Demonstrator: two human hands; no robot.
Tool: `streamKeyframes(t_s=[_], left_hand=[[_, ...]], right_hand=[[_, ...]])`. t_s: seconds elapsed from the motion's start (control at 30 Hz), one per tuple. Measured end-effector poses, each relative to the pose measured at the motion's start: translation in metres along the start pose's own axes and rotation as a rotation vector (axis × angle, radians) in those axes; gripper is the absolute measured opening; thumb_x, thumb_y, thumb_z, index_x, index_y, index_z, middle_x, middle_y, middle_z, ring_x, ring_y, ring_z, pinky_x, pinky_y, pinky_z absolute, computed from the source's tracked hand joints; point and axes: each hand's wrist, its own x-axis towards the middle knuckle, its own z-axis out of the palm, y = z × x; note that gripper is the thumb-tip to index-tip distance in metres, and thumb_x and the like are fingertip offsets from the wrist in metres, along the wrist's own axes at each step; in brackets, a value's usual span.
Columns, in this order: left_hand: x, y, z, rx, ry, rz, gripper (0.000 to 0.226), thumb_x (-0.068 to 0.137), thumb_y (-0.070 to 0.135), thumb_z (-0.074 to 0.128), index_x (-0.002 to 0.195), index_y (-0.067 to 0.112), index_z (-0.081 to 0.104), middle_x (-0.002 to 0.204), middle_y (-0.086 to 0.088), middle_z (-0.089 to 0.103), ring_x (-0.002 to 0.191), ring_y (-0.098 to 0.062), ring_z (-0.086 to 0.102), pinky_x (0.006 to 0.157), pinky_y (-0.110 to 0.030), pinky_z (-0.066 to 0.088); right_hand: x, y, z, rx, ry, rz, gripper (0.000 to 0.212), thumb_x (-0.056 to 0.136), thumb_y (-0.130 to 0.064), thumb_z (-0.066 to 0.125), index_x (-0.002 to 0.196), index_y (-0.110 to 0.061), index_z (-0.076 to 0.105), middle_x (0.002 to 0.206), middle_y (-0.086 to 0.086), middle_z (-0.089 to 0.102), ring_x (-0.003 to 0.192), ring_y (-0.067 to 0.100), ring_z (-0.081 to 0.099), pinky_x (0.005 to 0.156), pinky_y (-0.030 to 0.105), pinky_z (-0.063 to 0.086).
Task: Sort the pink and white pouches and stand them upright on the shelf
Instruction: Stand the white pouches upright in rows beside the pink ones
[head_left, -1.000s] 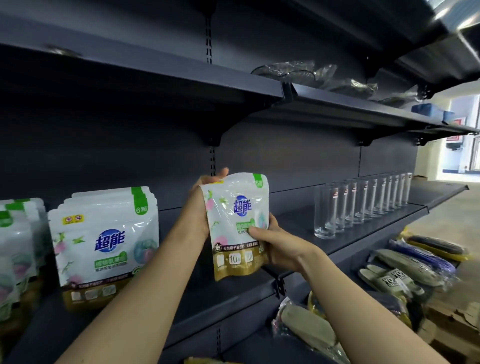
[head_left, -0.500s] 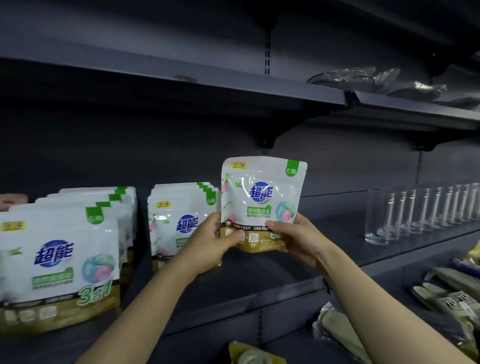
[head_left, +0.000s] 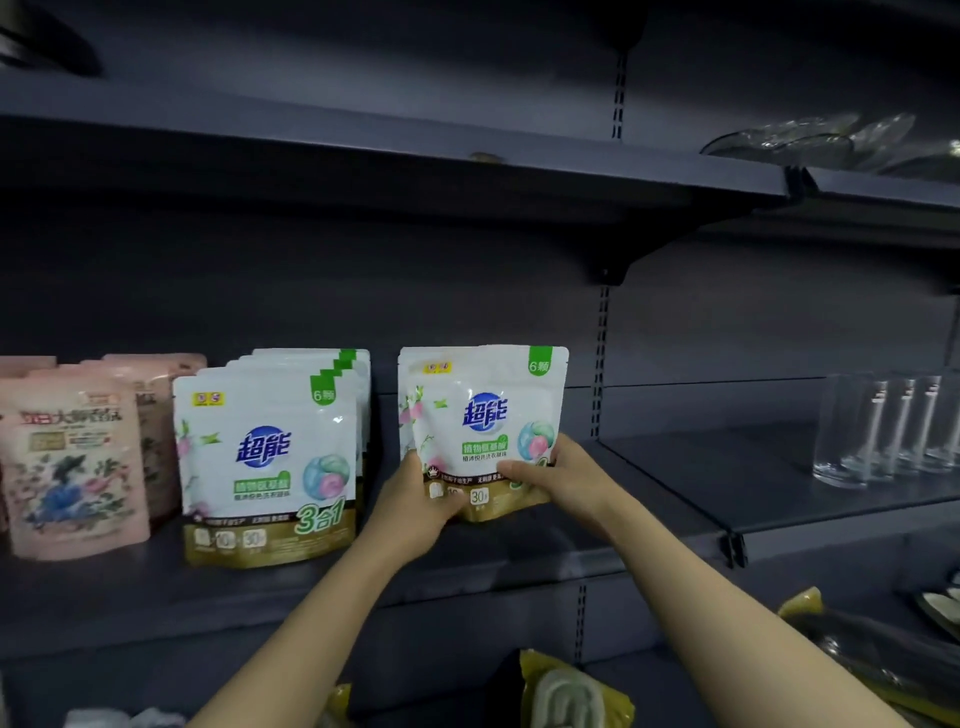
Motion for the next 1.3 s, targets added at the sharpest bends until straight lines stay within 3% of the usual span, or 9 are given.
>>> streamKeyframes(t_s=[0.4, 0.57, 0.8, 0.87, 0.97, 1.03, 1.13, 1.2, 1.3], left_hand=[[-0.006, -0.023, 0.001, 0.169, 0.007, -0.07, 0.039, 0.092, 0.004, 0.04, 0.129, 0.017, 0.037, 0.123, -0.005, 0.053, 0.098, -0.015, 0.049, 0.079, -0.025, 0.04], [-0.008, -0.024, 0.005, 0.177, 0.033, -0.05, 0.046, 0.091, 0.001, 0.037, 0.134, 0.018, 0.034, 0.121, -0.005, 0.054, 0.094, -0.014, 0.049, 0.076, -0.024, 0.04], [-0.008, -0.026, 0.007, 0.158, 0.059, -0.072, 0.035, 0.092, 0.004, 0.038, 0.125, 0.016, 0.041, 0.116, -0.006, 0.056, 0.091, -0.015, 0.049, 0.075, -0.025, 0.039], [-0.007, -0.024, 0.008, 0.091, 0.146, -0.064, 0.019, 0.097, 0.017, 0.04, 0.114, 0.014, 0.048, 0.108, -0.005, 0.059, 0.09, -0.016, 0.051, 0.072, -0.025, 0.039], [-0.009, -0.013, 0.006, -0.111, 0.275, -0.071, 0.025, 0.099, 0.034, 0.032, 0.1, 0.019, 0.051, 0.1, 0.0, 0.06, 0.097, -0.019, 0.054, 0.074, -0.028, 0.038], [-0.007, -0.005, 0.003, -0.216, 0.294, -0.121, 0.036, 0.1, 0.039, 0.023, 0.115, 0.021, 0.051, 0.115, 0.001, 0.055, 0.112, -0.021, 0.05, 0.088, -0.029, 0.035], [0.007, -0.005, 0.001, -0.338, 0.242, -0.233, 0.056, 0.099, 0.047, 0.014, 0.145, 0.019, 0.028, 0.15, -0.005, 0.032, 0.14, -0.024, 0.027, 0.113, -0.036, 0.02], [0.018, -0.006, 0.001, -0.485, 0.24, -0.283, 0.06, 0.099, 0.048, 0.015, 0.147, 0.013, 0.025, 0.153, -0.009, 0.028, 0.141, -0.026, 0.025, 0.115, -0.037, 0.018], [0.035, -0.017, 0.009, -0.701, 0.203, -0.361, 0.065, 0.096, 0.055, 0.018, 0.138, 0.011, 0.043, 0.142, -0.014, 0.046, 0.131, -0.03, 0.042, 0.111, -0.04, 0.032]], right_hand=[[0.002, 0.029, 0.016, -0.114, 0.069, 0.022, 0.055, 0.068, -0.031, 0.081, 0.116, -0.023, 0.055, 0.113, -0.008, 0.069, 0.102, 0.009, 0.066, 0.091, 0.034, 0.055], [-0.005, 0.035, 0.015, -0.062, 0.105, 0.028, 0.047, 0.074, -0.023, 0.078, 0.109, -0.018, 0.048, 0.109, -0.008, 0.065, 0.099, 0.006, 0.063, 0.075, 0.018, 0.053], [-0.006, 0.041, 0.013, -0.039, 0.053, 0.009, 0.056, 0.068, -0.033, 0.081, 0.115, -0.022, 0.053, 0.112, -0.007, 0.069, 0.104, 0.011, 0.065, 0.094, 0.037, 0.053], [-0.009, 0.037, 0.014, -0.005, 0.043, -0.001, 0.053, 0.071, -0.034, 0.079, 0.114, -0.022, 0.051, 0.113, -0.006, 0.067, 0.104, 0.009, 0.064, 0.092, 0.034, 0.054], [-0.012, 0.031, 0.014, 0.106, 0.146, -0.024, 0.032, 0.087, -0.045, 0.058, 0.108, -0.022, 0.051, 0.107, -0.004, 0.065, 0.097, 0.007, 0.063, 0.081, 0.027, 0.052], [-0.002, 0.034, 0.01, 0.185, 0.301, -0.002, 0.042, 0.089, -0.059, 0.041, 0.104, -0.023, 0.056, 0.106, -0.001, 0.066, 0.099, 0.013, 0.063, 0.089, 0.036, 0.05], [0.015, 0.038, 0.004, 0.309, 0.428, 0.091, 0.057, 0.093, -0.06, 0.025, 0.116, -0.019, 0.057, 0.121, 0.004, 0.061, 0.116, 0.023, 0.054, 0.108, 0.046, 0.037], [0.023, 0.035, 0.0, 0.379, 0.406, 0.162, 0.063, 0.096, -0.056, 0.022, 0.136, -0.013, 0.046, 0.138, 0.004, 0.05, 0.129, 0.024, 0.044, 0.114, 0.043, 0.028], [0.036, 0.042, 0.001, 0.439, 0.311, 0.257, 0.075, 0.093, -0.062, 0.021, 0.146, -0.011, 0.031, 0.151, 0.006, 0.036, 0.139, 0.024, 0.035, 0.118, 0.045, 0.022]])
